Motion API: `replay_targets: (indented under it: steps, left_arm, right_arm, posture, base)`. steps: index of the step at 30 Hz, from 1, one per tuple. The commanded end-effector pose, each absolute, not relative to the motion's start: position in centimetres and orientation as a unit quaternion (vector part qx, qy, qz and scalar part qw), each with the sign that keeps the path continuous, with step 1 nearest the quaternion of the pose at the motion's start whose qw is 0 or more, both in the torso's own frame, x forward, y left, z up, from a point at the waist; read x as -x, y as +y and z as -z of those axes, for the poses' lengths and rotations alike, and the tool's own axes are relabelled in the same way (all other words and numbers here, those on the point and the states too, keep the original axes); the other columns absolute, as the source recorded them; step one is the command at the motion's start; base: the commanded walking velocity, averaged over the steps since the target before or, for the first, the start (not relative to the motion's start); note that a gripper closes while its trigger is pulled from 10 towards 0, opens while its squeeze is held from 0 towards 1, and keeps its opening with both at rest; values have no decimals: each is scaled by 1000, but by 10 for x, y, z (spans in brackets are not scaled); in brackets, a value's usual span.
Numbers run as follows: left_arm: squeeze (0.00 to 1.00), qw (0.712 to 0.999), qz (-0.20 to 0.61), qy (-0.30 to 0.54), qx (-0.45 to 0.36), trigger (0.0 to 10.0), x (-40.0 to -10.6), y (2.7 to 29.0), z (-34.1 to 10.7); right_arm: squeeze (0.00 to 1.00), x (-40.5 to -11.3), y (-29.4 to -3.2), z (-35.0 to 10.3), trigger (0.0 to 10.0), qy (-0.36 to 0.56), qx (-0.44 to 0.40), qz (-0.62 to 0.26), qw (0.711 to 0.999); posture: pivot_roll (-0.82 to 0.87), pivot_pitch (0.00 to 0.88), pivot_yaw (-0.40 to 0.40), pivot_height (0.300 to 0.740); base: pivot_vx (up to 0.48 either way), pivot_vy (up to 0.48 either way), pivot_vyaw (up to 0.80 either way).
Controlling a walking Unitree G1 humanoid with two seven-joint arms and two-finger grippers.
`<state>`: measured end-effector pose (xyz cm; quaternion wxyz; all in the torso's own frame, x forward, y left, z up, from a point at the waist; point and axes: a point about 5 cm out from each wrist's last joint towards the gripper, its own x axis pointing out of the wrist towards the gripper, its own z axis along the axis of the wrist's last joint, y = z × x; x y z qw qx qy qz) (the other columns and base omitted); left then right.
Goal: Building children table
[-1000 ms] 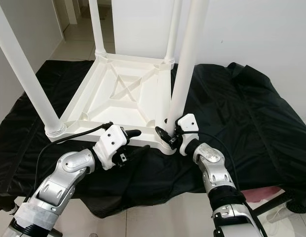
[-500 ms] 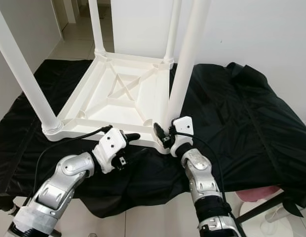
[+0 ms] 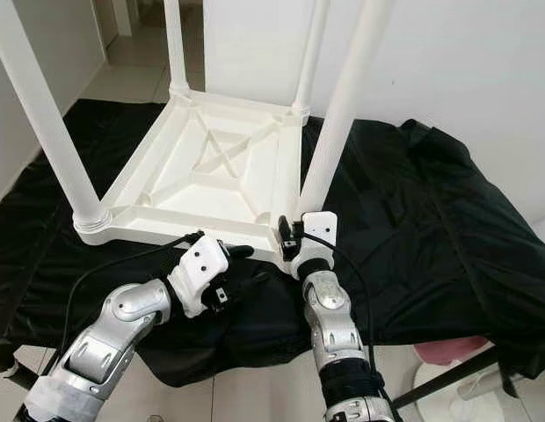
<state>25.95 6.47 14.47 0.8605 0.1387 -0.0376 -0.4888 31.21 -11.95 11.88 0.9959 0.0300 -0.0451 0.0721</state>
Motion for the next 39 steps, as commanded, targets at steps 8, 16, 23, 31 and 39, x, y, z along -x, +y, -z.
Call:
replay_targets:
  steps: [8, 16, 23, 31, 39]
  left_arm:
    - [0, 870, 473, -36, -138, 10000, -257, 63, -144]
    - [0, 870, 472, -34, -142, 10000, -254, 66, -144]
    - [0, 867, 474, -28, -153, 10000, -253, 72, -141]
    - [0, 870, 468, -28, -156, 10000, -255, 73, -142]
    - [0, 872, 463, -30, -156, 10000, -257, 71, -143]
  right_arm:
    - [1000, -306, -118, -119, 10000, -43, -39, -94, 994]
    - [0, -295, -145, -122, 10000, -61, -31, -153, 986]
    - [0, -292, -164, -122, 10000, -56, 1, -208, 976]
    - [0, -296, -171, -125, 10000, -59, 13, -256, 965]
    - [0, -307, -167, -119, 10000, -43, 50, -304, 950]
  posture:
    - [65, 34, -143, 740]
    - [71, 36, -144, 740]
    - [65, 33, -134, 740]
    - [47, 30, -124, 740]
    - [37, 28, -120, 740]
  base:
    - [0, 0, 0]
    - [0, 0, 0]
    - [0, 0, 0]
    - [0, 0, 0]
    - [0, 0, 0]
